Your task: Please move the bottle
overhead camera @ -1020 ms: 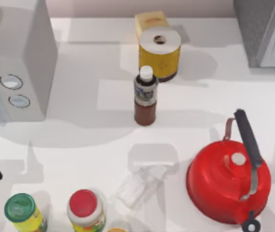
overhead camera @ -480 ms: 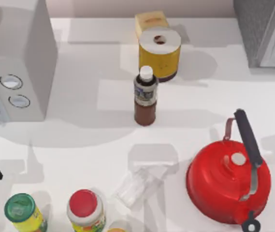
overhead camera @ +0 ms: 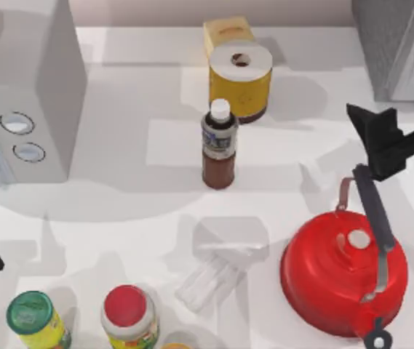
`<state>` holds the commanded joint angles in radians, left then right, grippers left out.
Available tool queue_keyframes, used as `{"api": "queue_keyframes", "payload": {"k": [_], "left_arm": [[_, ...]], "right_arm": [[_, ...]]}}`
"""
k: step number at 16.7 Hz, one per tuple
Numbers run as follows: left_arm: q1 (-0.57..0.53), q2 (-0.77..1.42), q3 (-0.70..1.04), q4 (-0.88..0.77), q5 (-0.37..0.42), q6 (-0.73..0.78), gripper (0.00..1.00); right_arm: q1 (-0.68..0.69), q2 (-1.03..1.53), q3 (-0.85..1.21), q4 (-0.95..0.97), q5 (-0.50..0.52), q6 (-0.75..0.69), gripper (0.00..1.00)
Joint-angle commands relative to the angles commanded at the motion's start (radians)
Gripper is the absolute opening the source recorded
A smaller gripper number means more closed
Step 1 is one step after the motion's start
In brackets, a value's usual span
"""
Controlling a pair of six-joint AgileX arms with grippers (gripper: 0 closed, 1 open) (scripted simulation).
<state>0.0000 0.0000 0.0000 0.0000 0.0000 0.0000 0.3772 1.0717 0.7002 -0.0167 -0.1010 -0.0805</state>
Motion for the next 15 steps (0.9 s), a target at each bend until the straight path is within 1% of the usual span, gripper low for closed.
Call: {"api": "queue_keyframes", "payload": {"k": [4, 8, 11, 15], "left_arm": [[0.0, 0.0, 0.0, 0.0, 0.0, 0.0, 1.0], [0.0, 0.0, 0.0, 0.0, 0.0, 0.0, 1.0], [0.0, 0.0, 0.0, 0.0, 0.0, 0.0, 1.0], [0.0, 0.0, 0.0, 0.0, 0.0, 0.0, 1.0]], "right_arm": [[0.097, 0.296, 0.169, -0.008, -0.028, -0.021, 1.0], [0.163, 0.518, 0.283, -0.016, -0.047, -0.036, 1.0], [0.184, 0.609, 0.319, -0.022, -0.054, -0.041, 1.0], [0.186, 0.619, 0.322, -0.023, -0.055, -0.042, 1.0]]}}
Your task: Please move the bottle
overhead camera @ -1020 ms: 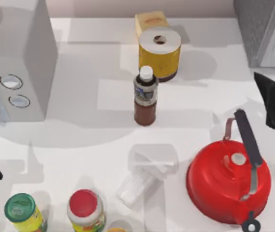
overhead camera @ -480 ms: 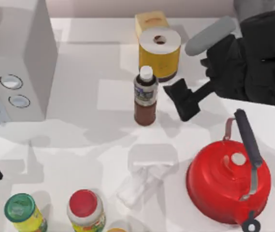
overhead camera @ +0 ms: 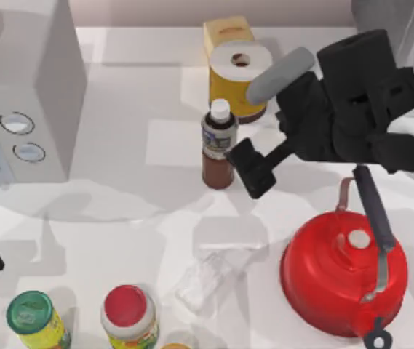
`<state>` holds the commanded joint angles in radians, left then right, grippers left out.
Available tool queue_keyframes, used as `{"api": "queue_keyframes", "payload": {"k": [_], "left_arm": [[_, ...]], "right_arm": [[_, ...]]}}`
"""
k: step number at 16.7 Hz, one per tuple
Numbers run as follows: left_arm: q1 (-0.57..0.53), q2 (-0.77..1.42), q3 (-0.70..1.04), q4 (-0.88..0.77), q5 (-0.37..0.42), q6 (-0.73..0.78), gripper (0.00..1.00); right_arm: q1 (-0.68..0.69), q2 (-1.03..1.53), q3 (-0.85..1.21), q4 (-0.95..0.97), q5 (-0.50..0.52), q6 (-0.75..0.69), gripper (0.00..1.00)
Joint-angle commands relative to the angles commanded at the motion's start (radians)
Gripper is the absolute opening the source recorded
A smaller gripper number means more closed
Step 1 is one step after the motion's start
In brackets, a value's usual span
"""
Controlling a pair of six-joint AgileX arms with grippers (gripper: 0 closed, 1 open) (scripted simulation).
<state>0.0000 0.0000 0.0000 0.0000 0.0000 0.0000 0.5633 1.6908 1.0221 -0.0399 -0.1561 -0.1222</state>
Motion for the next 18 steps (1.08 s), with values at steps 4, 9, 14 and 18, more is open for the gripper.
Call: {"api": "queue_keyframes", "payload": {"k": [4, 9, 14, 18], "left_arm": [[0.0, 0.0, 0.0, 0.0, 0.0, 0.0, 1.0], [0.0, 0.0, 0.0, 0.0, 0.0, 0.0, 1.0], [0.0, 0.0, 0.0, 0.0, 0.0, 0.0, 1.0], [0.0, 0.0, 0.0, 0.0, 0.0, 0.0, 1.0]], "right_arm": [[-0.006, 0.012, 0.008, 0.008, -0.003, -0.002, 1.0], [-0.018, 0.191, 0.104, 0.089, -0.016, -0.011, 1.0], [0.012, 0.36, 0.202, 0.16, 0.013, 0.009, 1.0], [0.036, 0.377, 0.221, 0.16, 0.033, 0.026, 1.0]]}}
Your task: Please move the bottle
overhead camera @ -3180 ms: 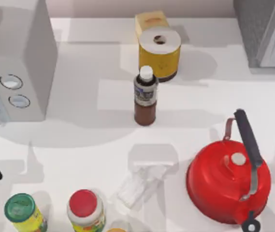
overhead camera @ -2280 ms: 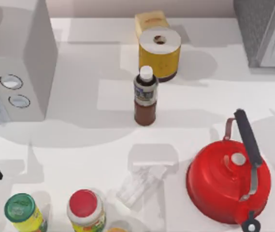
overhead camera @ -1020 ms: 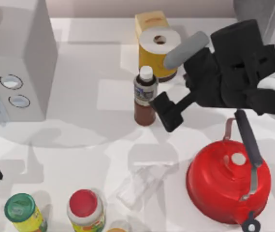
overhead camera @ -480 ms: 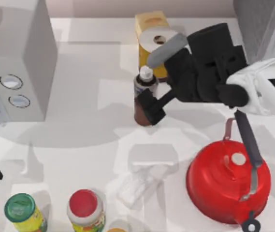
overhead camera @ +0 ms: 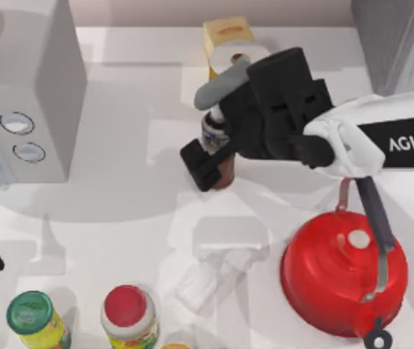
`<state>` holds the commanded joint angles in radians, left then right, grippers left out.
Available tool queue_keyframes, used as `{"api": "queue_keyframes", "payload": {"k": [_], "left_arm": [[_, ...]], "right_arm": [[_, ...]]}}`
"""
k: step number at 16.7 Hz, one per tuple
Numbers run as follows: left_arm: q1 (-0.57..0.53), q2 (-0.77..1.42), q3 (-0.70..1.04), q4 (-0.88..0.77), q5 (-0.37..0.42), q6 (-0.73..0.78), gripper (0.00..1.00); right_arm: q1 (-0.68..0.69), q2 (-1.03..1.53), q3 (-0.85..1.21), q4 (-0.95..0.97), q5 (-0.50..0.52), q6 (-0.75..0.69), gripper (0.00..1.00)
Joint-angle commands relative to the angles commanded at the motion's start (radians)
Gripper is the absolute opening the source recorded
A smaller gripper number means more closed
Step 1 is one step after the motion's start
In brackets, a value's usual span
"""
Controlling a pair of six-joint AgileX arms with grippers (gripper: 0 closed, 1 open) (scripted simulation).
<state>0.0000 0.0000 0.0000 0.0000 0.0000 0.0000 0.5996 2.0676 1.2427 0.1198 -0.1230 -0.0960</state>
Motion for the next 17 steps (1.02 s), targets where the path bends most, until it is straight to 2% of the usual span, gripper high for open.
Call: {"api": "queue_keyframes", "payload": {"k": [3, 16, 17], "left_arm": [[0.0, 0.0, 0.0, 0.0, 0.0, 0.0, 1.0], [0.0, 0.0, 0.0, 0.0, 0.0, 0.0, 1.0], [0.0, 0.0, 0.0, 0.0, 0.0, 0.0, 1.0]], "right_arm": [[0.0, 0.0, 0.0, 0.0, 0.0, 0.0, 1.0], [0.0, 0.0, 0.0, 0.0, 0.0, 0.0, 0.02], [0.0, 0.0, 0.0, 0.0, 0.0, 0.0, 0.0]]}}
